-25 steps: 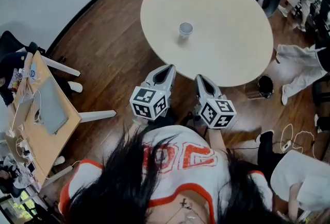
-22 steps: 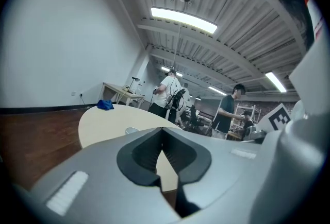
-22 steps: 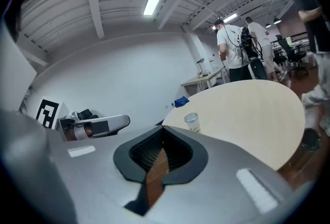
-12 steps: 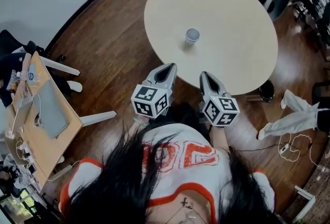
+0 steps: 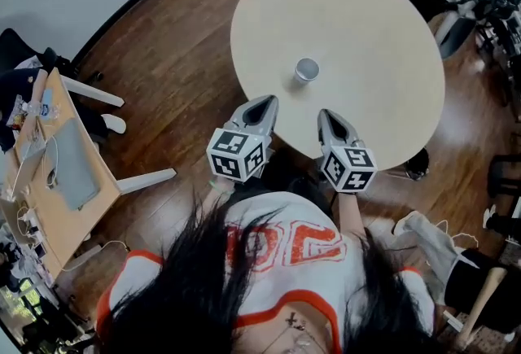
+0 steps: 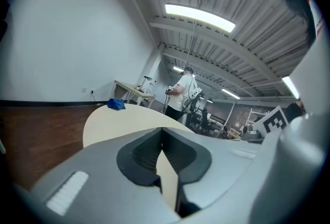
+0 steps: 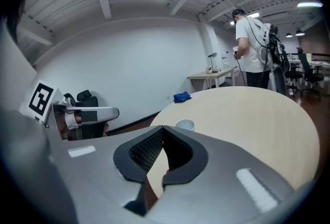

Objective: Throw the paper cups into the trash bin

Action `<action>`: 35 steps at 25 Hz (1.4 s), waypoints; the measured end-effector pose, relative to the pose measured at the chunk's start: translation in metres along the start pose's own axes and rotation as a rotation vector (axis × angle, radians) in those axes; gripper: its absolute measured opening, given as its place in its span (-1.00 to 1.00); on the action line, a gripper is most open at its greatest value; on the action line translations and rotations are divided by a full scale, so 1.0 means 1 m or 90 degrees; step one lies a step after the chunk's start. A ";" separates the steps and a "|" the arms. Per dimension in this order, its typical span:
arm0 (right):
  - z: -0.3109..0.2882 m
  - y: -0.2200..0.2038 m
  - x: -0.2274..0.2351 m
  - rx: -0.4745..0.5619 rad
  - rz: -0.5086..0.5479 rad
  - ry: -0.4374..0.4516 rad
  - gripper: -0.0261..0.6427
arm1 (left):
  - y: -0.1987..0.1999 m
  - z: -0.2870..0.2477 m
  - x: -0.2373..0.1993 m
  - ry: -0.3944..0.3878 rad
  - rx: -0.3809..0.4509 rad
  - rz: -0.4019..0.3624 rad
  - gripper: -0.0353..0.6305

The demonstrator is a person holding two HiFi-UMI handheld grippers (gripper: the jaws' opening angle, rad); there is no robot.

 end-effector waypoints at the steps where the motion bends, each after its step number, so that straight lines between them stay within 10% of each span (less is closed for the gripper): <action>1: -0.006 0.000 0.004 -0.011 0.014 0.007 -0.92 | 0.000 -0.004 0.000 0.007 0.002 0.001 -0.89; 21: -0.142 -0.034 0.016 -0.206 0.372 0.190 -0.61 | 0.009 -0.013 -0.006 0.134 0.001 -0.023 -0.89; 35: -0.167 -0.059 0.018 -0.263 0.412 0.178 -0.62 | 0.006 -0.002 -0.018 0.170 0.001 -0.014 -0.89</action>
Point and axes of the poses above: the fingertips, and each gripper's own axes: z backward along the fingers, x to its right, y out of its top, the point moved 10 cm from there along z, backward along the fingers, and after that the axes turned 14 degrees about x, right-handed, at the moved point
